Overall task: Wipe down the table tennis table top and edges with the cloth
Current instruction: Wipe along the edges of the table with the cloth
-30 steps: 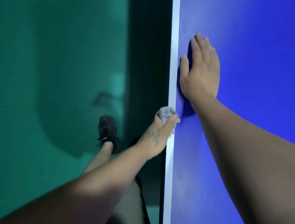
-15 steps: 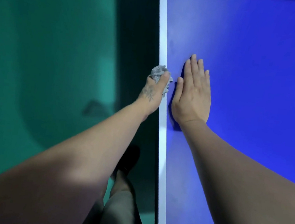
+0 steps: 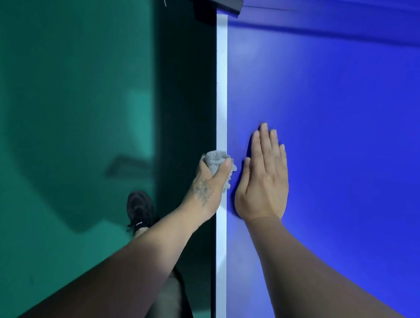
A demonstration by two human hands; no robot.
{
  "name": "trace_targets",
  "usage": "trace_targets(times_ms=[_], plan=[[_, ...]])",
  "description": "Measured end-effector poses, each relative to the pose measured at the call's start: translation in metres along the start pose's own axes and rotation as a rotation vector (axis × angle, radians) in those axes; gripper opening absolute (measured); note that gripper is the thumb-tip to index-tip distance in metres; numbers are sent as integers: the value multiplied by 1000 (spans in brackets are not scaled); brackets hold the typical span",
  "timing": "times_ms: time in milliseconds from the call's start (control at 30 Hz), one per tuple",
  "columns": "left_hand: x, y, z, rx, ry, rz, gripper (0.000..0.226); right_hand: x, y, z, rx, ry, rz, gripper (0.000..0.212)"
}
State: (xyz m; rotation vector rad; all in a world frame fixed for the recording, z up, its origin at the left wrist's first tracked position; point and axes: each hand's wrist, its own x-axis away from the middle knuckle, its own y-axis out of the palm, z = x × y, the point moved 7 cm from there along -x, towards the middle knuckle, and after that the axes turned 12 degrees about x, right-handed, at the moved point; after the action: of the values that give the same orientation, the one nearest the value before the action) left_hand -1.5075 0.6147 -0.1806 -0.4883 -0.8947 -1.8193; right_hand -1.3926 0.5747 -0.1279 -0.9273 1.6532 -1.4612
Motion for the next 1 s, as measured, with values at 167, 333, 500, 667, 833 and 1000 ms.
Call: trace_targets(times_ms=[167, 333, 500, 667, 833, 1000], plan=[[-59, 16, 79, -156, 119, -53, 11, 0, 1, 0, 5, -3, -21, 56], [-103, 17, 115, -268, 101, -51, 29, 2, 2, 1, -7, -11, -30, 56], [-73, 7, 78, -193, 122, -29, 27, 3, 3, 0, -8, -20, -32, 56], [-40, -3, 34, -176, -3, -73, 31, 3, 4, -1, 7, -22, -42, 57], [-57, -2, 52, -288, 3, -109, 35, 3, 6, 0, -7, -18, -37, 57], [-100, 10, 88, -277, 71, -60, 38, 4, 7, 2, -9, -16, -34, 56]])
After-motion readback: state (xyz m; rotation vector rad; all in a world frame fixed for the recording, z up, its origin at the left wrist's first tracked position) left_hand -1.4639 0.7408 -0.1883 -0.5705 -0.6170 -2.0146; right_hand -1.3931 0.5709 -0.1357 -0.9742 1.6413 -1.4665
